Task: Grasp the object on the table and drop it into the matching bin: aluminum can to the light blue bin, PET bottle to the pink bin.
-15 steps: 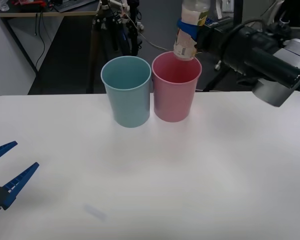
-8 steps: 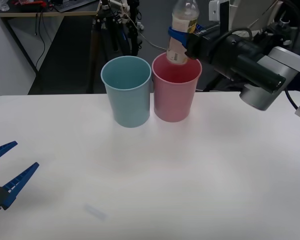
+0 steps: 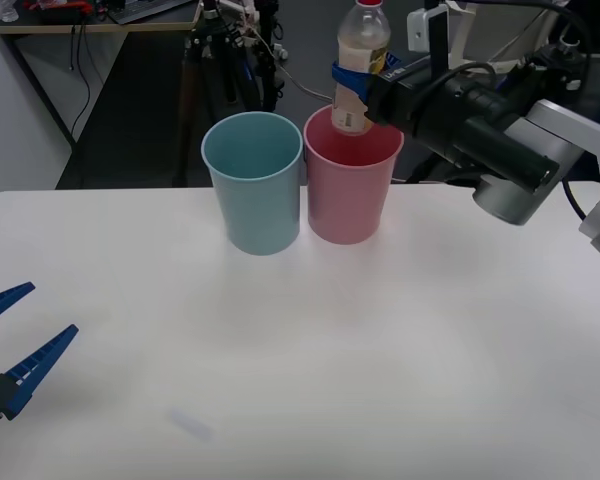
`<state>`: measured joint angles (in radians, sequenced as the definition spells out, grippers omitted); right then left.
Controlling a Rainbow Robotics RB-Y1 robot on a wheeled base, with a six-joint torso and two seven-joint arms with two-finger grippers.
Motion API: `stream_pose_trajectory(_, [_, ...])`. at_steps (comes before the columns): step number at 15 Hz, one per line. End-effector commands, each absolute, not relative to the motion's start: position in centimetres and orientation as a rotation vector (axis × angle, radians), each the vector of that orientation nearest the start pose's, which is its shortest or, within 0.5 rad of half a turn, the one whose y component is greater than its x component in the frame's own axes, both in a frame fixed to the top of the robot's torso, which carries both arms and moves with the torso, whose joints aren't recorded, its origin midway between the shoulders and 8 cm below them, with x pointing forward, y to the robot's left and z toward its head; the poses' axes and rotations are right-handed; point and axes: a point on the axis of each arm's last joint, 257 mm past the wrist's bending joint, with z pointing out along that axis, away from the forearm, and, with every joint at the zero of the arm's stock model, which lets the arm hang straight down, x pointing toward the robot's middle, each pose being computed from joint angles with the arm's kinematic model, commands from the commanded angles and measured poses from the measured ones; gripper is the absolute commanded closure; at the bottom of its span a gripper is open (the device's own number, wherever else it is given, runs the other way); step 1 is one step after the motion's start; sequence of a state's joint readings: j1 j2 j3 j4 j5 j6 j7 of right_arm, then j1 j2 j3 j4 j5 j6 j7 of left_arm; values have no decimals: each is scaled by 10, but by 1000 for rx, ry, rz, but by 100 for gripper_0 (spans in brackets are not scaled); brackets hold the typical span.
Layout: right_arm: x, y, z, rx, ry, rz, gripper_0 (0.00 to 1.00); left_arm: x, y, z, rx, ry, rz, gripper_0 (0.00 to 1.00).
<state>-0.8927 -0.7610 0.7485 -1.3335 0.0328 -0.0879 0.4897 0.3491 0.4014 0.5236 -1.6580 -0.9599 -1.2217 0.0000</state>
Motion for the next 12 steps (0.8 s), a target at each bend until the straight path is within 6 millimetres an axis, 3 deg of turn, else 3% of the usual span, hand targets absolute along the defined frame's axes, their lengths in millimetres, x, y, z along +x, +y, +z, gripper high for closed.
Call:
stream_pose_trajectory(1, [644,-70,-1,-557,1386,492,0,342,330,-169,465,1441,-567,0])
stream_pose_trajectory(12, [640,-67,5,-563,1370,514,0,342,330,-169,465,1441,-567,0])
